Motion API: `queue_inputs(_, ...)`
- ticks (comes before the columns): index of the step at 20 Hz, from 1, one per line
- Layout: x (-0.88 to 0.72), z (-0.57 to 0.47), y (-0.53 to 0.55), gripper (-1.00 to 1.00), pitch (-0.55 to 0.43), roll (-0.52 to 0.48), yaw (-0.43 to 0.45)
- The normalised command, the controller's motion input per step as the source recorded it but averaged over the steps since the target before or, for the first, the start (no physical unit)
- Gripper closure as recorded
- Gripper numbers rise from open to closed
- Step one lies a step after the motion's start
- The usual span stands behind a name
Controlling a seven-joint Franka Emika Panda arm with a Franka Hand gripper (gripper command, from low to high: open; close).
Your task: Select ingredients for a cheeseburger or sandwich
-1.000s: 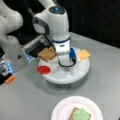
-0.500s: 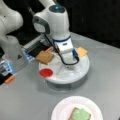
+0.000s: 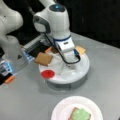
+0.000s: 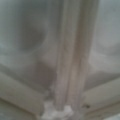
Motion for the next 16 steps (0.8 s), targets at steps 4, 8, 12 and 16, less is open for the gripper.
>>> queue_inputs(4, -0.04, -0.11, 0.14, -1.0, -0.16, 0.008, 0.351)
queue_inputs(8, -0.03, -0.11, 0.14, -1.0, -0.163, 0.009, 0.292)
queue_inputs(12, -0.04, -0.12, 0.14, -1.0, -0.161, 0.015, 0.25)
queue_inputs(16, -0.06, -0.12, 0.15, -1.0, -0.158, 0.015, 0.234)
